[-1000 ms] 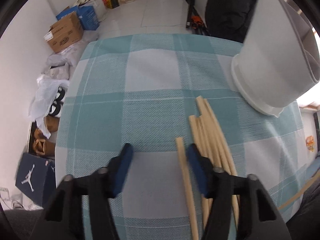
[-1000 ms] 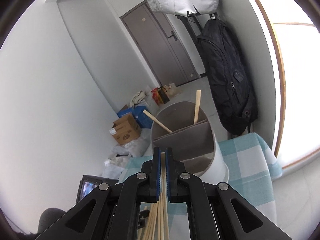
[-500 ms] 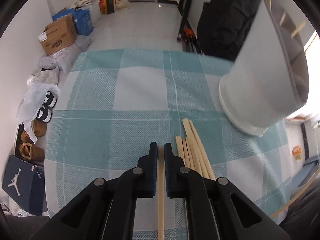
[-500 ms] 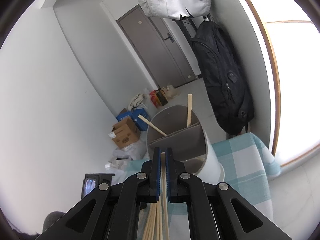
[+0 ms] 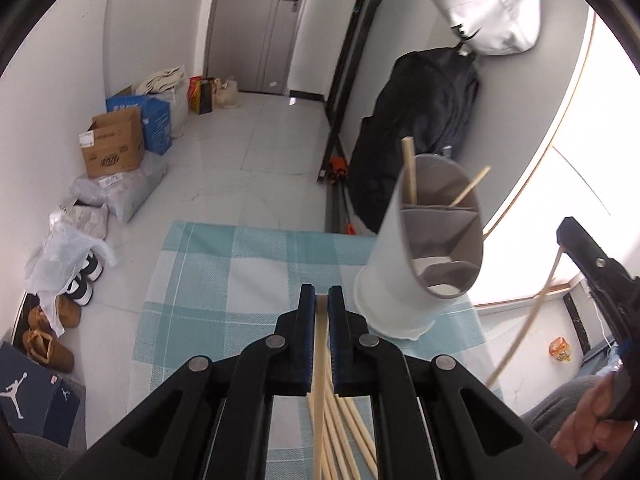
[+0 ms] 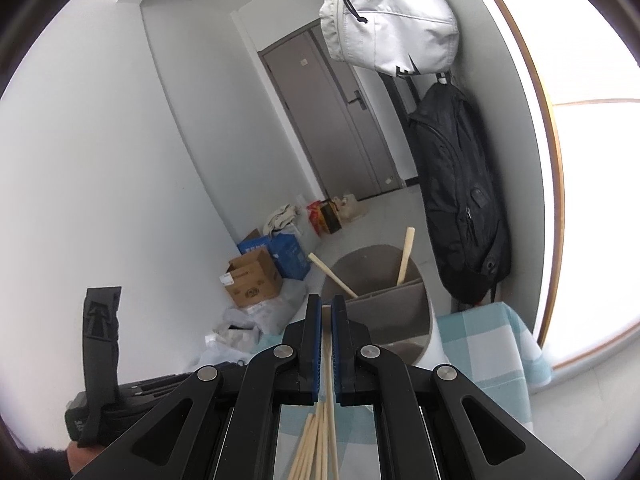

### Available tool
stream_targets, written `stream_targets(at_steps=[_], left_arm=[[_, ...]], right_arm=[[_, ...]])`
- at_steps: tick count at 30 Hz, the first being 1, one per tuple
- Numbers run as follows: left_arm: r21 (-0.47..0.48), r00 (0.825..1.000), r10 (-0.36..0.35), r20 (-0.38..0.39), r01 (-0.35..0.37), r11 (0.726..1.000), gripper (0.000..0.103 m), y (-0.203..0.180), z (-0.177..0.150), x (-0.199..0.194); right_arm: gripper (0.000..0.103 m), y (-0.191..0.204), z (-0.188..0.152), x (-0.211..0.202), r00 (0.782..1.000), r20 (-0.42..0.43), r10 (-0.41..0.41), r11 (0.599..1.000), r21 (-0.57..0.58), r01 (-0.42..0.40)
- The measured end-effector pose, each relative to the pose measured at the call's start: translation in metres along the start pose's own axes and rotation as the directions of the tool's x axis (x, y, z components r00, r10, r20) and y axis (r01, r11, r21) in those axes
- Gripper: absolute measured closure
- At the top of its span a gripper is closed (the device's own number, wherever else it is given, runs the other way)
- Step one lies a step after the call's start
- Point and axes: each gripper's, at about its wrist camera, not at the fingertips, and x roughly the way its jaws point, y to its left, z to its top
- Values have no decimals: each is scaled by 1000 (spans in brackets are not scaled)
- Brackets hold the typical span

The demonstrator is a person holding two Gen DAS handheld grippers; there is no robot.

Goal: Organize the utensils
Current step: 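Grasp a chopstick with the left tool while the right tool lifts its chopstick, then carry both held chopsticks upright above the utensil holder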

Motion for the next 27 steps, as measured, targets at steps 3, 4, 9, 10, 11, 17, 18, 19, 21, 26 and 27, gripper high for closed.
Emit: stream_targets(at_steps=[3, 4, 9, 10, 11, 17, 18, 19, 21, 26, 27], left_arm=[[21, 1000, -25, 8, 25, 999, 101, 0, 8, -8], [30, 1000, -27, 9, 26, 999, 101, -3, 9, -11], [14, 998, -56, 28, 56, 998, 101, -6, 19, -27], [4, 997, -67, 37, 67, 998, 101, -7, 24, -32], [-4, 996, -73, 47, 73, 997, 101, -10, 28, -36], [-34, 981, -109, 159, 116, 993, 101, -25, 69, -60], [-39, 977, -115, 181, 124, 992, 101, -29, 78, -63], [-42, 971, -113, 208, 124, 991, 101, -32, 86, -67], [-48, 962, -114, 247, 130, 990, 101, -38, 100, -71], [-73, 944, -107, 313, 136, 988, 101, -45, 132, -68], [-78, 940, -103, 327, 135, 988, 101, -46, 137, -66]], right_arm=[[99, 6, 5, -1, 1000, 15, -6, 1000, -23, 6], [99, 7, 7, -2, 1000, 16, -6, 1000, -23, 7], [99, 4, 20, -11, 999, 49, -13, 1000, -10, 14], [99, 2, 26, -14, 998, 62, -13, 1000, -3, 13], [99, 1, 32, -16, 997, 72, -11, 1000, 4, 11], [99, 2, 81, -23, 989, 150, -10, 1000, -11, 12], [99, 3, 89, -24, 987, 161, -9, 1000, -18, 12], [99, 4, 96, -24, 985, 172, -9, 1000, -23, 13], [99, 4, 110, -22, 982, 191, -5, 999, -30, 11], [99, 3, 141, -6, 974, 226, -5, 999, -44, 15], [99, 2, 146, -3, 973, 232, -7, 999, -47, 18]])
